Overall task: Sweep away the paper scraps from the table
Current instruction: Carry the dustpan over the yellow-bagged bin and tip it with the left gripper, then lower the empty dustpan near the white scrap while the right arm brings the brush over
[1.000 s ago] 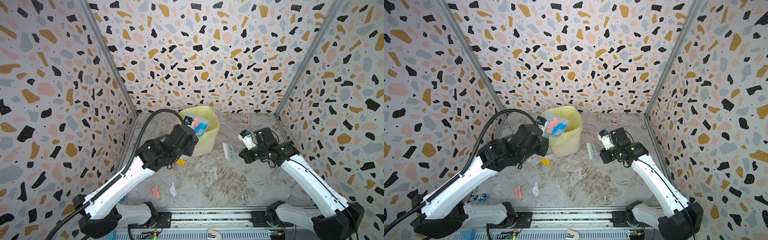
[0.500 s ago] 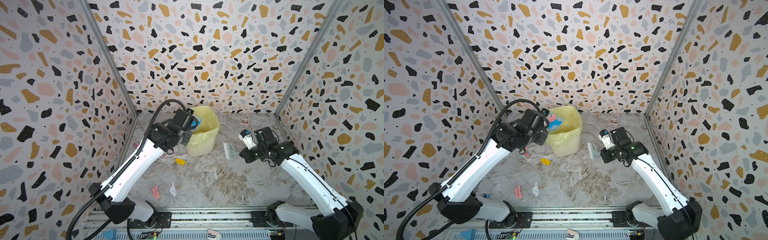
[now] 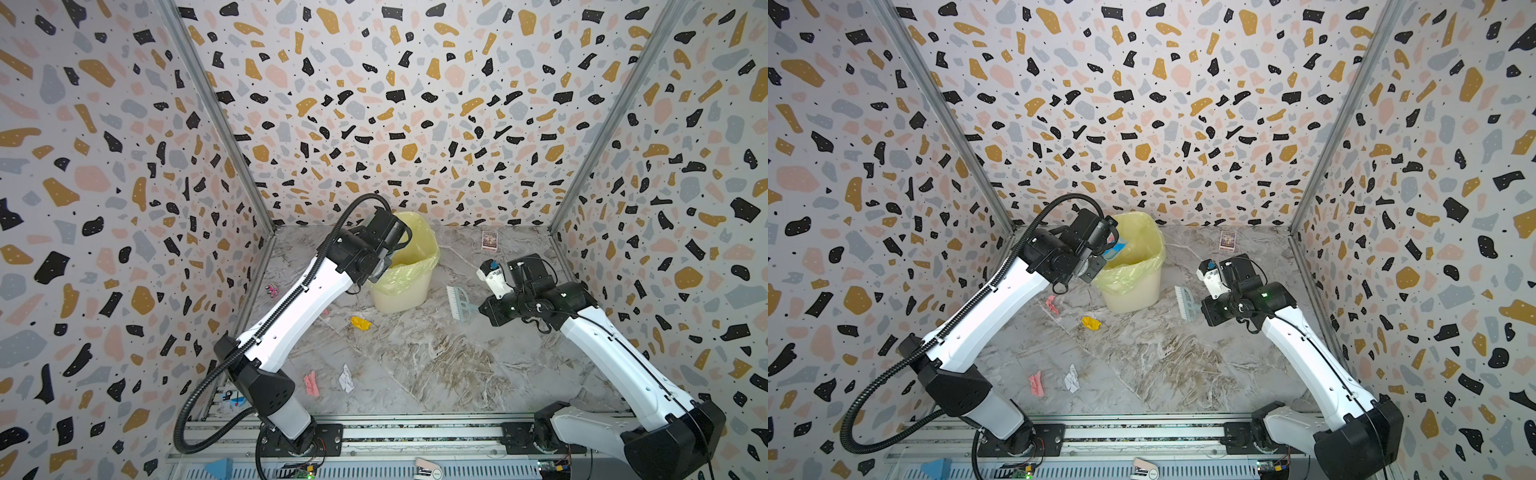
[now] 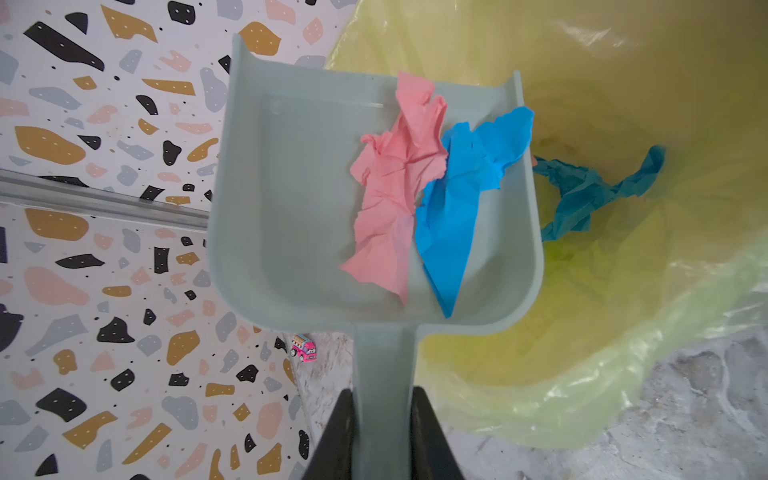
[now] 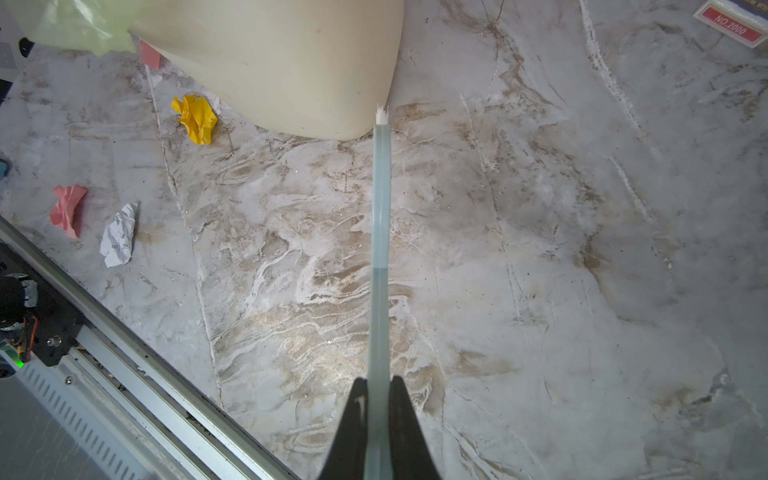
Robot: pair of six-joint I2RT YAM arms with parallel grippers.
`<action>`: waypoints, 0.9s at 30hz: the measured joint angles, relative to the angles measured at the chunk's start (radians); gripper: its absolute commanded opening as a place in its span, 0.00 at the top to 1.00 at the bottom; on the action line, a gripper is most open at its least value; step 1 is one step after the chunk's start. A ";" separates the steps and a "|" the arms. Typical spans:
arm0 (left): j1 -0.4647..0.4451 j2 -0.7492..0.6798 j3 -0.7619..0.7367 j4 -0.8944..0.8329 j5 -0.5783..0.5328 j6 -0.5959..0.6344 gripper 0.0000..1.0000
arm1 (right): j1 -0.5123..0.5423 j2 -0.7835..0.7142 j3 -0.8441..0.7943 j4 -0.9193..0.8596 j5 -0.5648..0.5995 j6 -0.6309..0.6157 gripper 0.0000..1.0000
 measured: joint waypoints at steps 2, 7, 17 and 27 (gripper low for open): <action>-0.005 0.010 0.010 -0.006 -0.024 0.019 1.00 | 0.000 0.000 0.000 0.000 0.000 0.000 1.00; -0.047 0.030 0.027 -0.006 -0.100 0.070 1.00 | 0.000 0.003 0.002 0.000 -0.008 0.000 1.00; -0.163 0.096 0.010 0.011 -0.347 0.192 1.00 | 0.000 0.012 0.017 -0.007 -0.014 0.000 1.00; -0.228 0.104 -0.032 0.129 -0.585 0.370 1.00 | 0.000 0.012 0.019 -0.007 -0.019 0.000 1.00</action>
